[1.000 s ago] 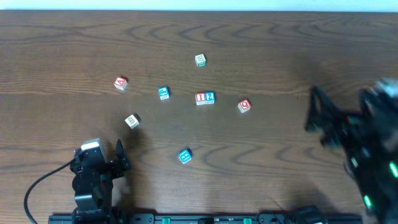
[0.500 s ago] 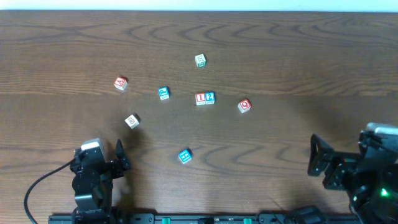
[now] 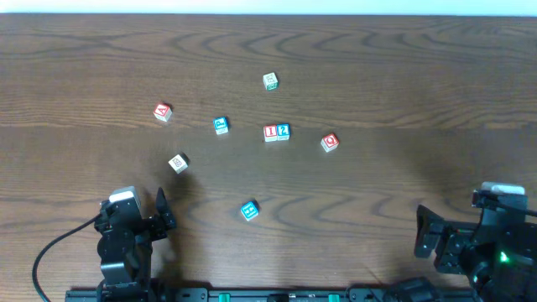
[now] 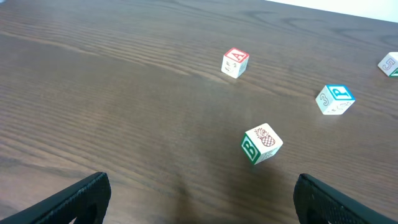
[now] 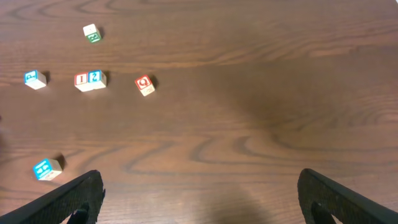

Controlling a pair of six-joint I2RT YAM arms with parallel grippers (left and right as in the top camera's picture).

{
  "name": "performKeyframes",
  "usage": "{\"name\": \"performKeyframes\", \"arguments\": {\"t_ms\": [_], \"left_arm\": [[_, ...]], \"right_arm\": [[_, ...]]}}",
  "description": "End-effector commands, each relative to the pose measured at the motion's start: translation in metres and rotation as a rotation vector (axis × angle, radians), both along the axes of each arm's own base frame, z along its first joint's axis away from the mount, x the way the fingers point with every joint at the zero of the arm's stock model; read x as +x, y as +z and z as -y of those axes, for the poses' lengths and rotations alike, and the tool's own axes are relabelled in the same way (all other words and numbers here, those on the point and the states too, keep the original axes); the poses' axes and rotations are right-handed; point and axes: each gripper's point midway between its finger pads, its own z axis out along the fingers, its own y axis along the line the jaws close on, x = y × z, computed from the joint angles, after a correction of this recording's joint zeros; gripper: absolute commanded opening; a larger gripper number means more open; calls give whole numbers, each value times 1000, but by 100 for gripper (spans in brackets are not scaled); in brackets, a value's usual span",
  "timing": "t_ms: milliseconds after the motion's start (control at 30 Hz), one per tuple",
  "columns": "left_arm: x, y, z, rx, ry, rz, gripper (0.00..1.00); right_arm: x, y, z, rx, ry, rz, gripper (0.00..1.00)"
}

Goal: Spell out Ai2
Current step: 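Reach the left gripper to the red 'A' block and grasp it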

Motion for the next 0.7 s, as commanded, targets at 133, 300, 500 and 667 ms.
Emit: {"name": "performKeyframes", "arguments": {"t_ms": [133, 300, 500, 667], "left_arm": [[2, -7, 22, -247, -27, 13, 95], [3, -4, 28, -353, -19, 29, 95], [13, 68, 28, -195, -109, 227, 96], [40, 130, -2, 39, -20, 187, 95]], "right_arm": [[0, -1, 3, -14, -10, -2, 99], [0, -1, 3, -14, -10, -1, 99], [0, -1, 3, -14, -10, -2, 99], [0, -1, 3, -14, -10, -1, 99]]}}
